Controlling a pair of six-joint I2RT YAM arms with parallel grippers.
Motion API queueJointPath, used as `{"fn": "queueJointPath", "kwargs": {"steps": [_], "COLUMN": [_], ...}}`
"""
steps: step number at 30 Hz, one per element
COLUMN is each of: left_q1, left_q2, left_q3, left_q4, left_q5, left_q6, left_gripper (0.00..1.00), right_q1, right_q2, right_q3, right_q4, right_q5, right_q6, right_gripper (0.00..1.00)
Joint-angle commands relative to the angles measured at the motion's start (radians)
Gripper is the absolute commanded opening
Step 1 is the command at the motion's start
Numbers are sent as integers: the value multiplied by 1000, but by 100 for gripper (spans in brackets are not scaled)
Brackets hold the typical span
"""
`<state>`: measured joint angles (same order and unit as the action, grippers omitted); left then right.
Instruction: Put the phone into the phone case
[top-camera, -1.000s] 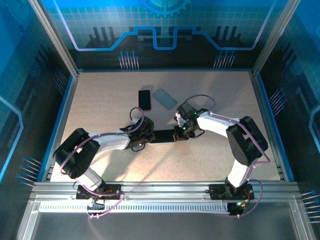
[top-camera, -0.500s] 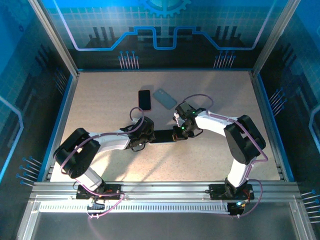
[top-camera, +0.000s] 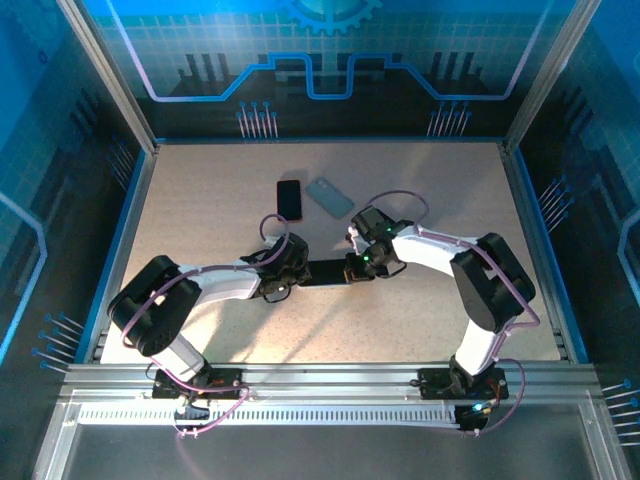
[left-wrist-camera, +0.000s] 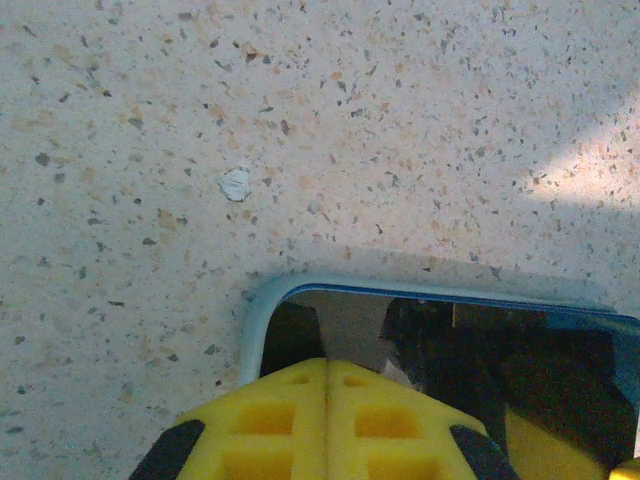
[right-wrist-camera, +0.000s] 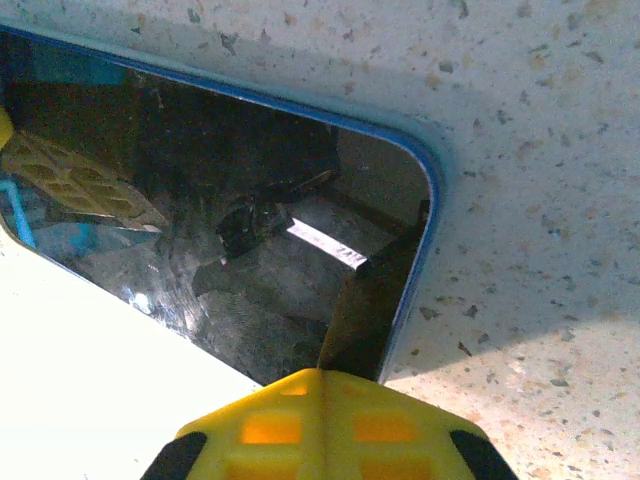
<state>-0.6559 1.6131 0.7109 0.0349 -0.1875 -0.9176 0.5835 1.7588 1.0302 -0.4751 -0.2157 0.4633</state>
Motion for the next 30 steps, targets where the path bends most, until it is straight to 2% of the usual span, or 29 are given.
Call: {"fn": "queueJointPath", "kwargs": {"steps": [1, 7, 30], "left_q1": [-2, -2, -3], "left_q2": [69, 68, 70], "left_q3": [-58, -54, -56], "left_q4": [-149, -150, -152], "left_q5": [-12, -17, -15], "left_q6": [9, 11, 6], "left_gripper": [0, 0, 0], "right_q1": [15, -7, -4], "right_q2": [26, -48, 90], "right_q3": [-43, 41, 19], "right_q4": [-37, -107, -37], "right_q5": [40, 26, 1], "right_q6": [14, -13, -14], "right_gripper": [0, 0, 0]}}
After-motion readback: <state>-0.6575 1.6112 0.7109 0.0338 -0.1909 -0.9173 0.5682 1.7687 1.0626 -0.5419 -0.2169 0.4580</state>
